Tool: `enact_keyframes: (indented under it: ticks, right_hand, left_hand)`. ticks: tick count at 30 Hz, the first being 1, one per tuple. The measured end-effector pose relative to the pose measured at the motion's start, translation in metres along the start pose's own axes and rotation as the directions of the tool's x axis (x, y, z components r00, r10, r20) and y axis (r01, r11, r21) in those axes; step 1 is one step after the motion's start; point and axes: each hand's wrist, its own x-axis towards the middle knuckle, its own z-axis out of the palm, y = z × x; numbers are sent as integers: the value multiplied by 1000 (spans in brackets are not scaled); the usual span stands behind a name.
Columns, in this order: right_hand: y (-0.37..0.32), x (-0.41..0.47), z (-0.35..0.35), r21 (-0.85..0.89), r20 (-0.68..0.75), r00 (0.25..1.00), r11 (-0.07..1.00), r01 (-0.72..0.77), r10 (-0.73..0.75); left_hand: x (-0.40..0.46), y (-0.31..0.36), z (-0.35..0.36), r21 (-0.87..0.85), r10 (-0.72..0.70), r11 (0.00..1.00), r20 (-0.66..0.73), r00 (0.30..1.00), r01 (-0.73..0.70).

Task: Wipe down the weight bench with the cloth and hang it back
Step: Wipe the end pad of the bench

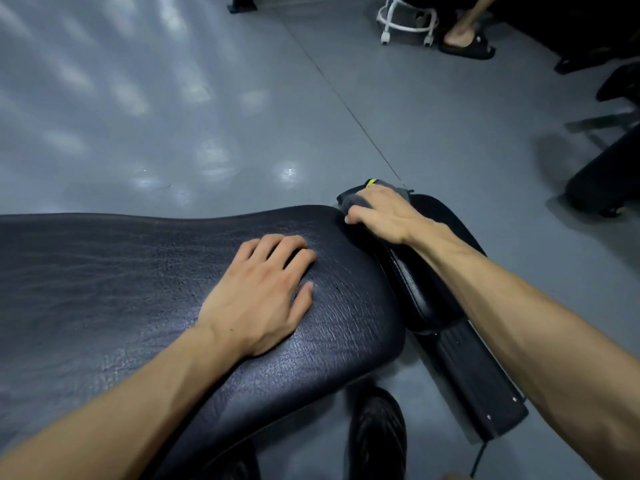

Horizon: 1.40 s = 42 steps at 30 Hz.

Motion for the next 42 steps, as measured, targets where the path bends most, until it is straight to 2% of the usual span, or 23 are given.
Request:
enact_keyframes:
  ticks: [5,11,14,17,19,26,30,32,34,35,37,38,39,40,41,42]
  right_hand:
    - [2,11,-15,-118,145,989,993,15,2]
    - [5,8,-10,-99,96,994,993,63,-53]
    - [6,-6,-13,-76,65,989,987,139,-135]
    - [11,-36,-10,-49,46,954,953,299,-297]
    - [18,-69,-4,-53,69,938,938,343,-340]
    - [20,-164,20,11,19,958,958,287,-287]
    - [28,-198,34,-14,29,944,944,329,-329]
    - [28,-199,34,71,11,962,960,272,-274]
    - [25,-199,22,317,16,993,942,108,-119]
    - [23,-198,10,477,37,999,879,-6,-13]
    - [22,-193,-17,742,25,969,645,-183,247]
    - [21,-188,-31,837,-29,916,510,-197,401]
    - [22,-180,-45,904,-124,832,407,-130,541]
    - [21,-169,-58,935,-210,738,352,-40,641]
    - [17,-156,-67,946,-256,683,324,30,685]
    - [10,-145,-70,951,-257,691,303,57,676]
  left_hand:
    - [2,-2,3,-9,-1,1000,-11,1000,1]
    - [3,-4,4,-30,-2,1000,-12,1000,2]
    - [2,-3,3,-36,-8,999,-7,1000,8]
    - [2,-3,2,-35,-6,999,-3,1000,5]
    - [2,-2,1,-34,-8,999,5,1000,8]
    - [-2,5,-5,-20,-19,1000,21,1000,19]
    - [-4,6,-7,-17,-22,1000,16,1000,22]
    - [-5,7,-7,-22,-21,1000,9,1000,21]
    - [-5,7,-6,-20,-13,1000,1,1000,13]
    - [-6,6,-6,-20,-11,1000,-2,1000,11]
    - [-5,5,-5,-25,-11,1000,-5,1000,11]
    - [-4,5,-5,-27,-12,1000,-6,1000,12]
    - [-4,4,-5,-26,-10,1000,-6,1000,10]
    - [-3,3,-5,-27,-7,1000,-7,1000,7]
    - [-2,2,-5,-29,-3,1000,-8,1000,3]
    - [-2,1,-4,-32,0,1000,-9,1000,0]
